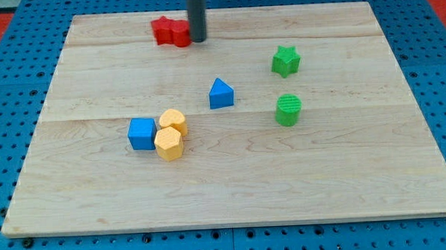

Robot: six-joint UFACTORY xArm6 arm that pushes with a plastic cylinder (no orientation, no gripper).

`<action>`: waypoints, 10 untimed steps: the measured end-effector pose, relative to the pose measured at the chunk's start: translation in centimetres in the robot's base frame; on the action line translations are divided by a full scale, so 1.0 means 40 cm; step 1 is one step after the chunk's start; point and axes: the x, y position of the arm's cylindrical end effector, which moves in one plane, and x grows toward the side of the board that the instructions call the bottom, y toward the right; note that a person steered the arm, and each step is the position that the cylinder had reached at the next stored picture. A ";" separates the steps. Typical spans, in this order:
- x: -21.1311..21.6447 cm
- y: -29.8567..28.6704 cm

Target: Move the red blocks and red blocks to the top left

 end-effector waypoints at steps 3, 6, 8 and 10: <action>-0.075 -0.178; 0.079 0.052; 0.371 0.288; 0.367 0.037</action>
